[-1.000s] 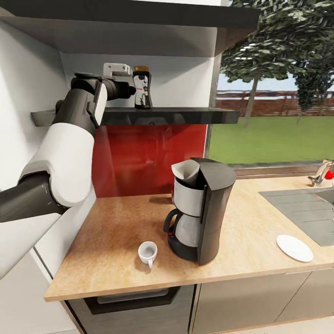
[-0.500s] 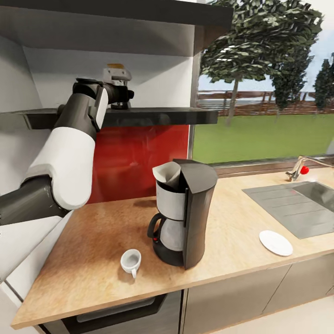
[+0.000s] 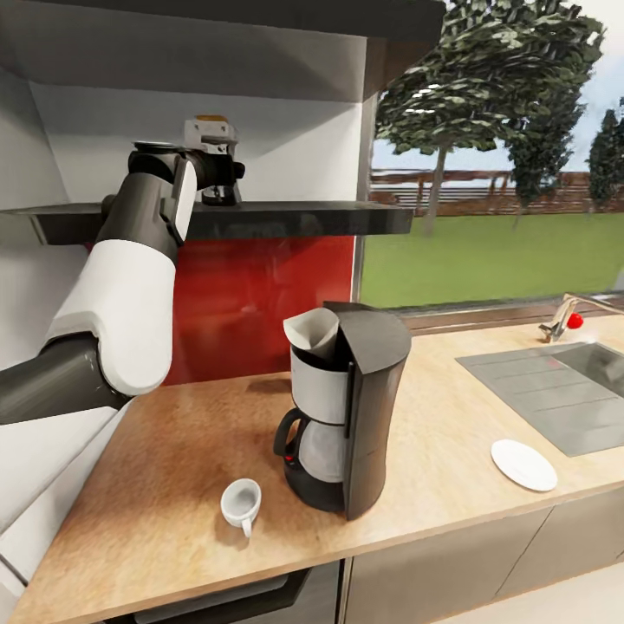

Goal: Set up a coffee station on the kitchen countertop: keep the coffee maker on the countertop, move the bottle of coffee from the kitchen shelf to the counter next to the coffee maker, place a paper coffee filter on top of the coffee maker, put the saucer next to the coffee maker with the coffee cup on the saucer, and place the electric kettle next to the coffee maker.

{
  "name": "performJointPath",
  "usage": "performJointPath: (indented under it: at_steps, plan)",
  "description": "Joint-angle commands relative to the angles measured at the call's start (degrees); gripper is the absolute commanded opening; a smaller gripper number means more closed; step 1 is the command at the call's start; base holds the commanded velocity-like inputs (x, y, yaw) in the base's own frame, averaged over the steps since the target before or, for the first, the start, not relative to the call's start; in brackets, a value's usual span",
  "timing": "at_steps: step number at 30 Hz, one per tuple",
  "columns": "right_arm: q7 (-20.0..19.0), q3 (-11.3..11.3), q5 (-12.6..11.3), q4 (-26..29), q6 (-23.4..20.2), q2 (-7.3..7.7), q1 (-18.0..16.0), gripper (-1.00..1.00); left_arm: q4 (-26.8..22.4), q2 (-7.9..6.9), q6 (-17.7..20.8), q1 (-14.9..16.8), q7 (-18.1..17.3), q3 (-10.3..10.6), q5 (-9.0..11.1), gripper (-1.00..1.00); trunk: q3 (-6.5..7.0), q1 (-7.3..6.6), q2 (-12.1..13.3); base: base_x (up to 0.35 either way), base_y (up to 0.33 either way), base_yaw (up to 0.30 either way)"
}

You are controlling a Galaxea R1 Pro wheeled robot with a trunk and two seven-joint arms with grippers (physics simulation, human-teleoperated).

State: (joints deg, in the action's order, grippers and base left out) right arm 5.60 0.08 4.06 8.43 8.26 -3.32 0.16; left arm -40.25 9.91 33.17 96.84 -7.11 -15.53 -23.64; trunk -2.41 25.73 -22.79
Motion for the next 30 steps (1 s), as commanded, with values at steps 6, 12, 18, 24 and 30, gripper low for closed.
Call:
performJointPath:
  at_steps: [6, 12, 18, 24, 30]
  plan:
    - [0.3, 0.0, 0.5, 0.1, 0.0, -0.01, 0.0, 1.0, -1.8, 0.09, 0.4, -0.3, -0.5, -0.3, -0.7, 1.0, -0.12, 0.05, -0.1, 0.032, 0.0, 0.0]
    - [0.3, 0.0, 0.5, 0.1, 0.0, -0.01, 0.0, 1.0, -3.6, 0.09, 0.8, -1.4, -0.5, -0.3, -0.7, 1.0, -0.12, 0.05, -0.1, 0.006, 0.0, 0.0]
    - [0.3, 0.0, 0.5, 0.1, 0.0, -0.01, 0.0, 1.0, -3.8, 0.09, 0.8, -1.6, -0.5, -0.3, -0.8, 1.0, -0.12, 0.05, -0.1, 0.097, 0.0, 0.0]
    - [0.3, 0.0, 0.5, 0.1, 0.0, -0.01, 0.0, 1.0, -4.0, 0.09, 0.8, -2.5, -0.6, -0.3, -0.8, 1.0, -0.12, 0.05, -0.1, 0.02, 0.0, 0.0]
    - [0.3, 0.0, 0.5, 0.1, 0.0, 0.06, 0.0, 1.0, -4.1, 0.09, 0.8, -3.8, -0.6, -0.3, -0.9, 1.0, -0.12, 0.05, -0.1, 0.116, 0.0, 0.0]
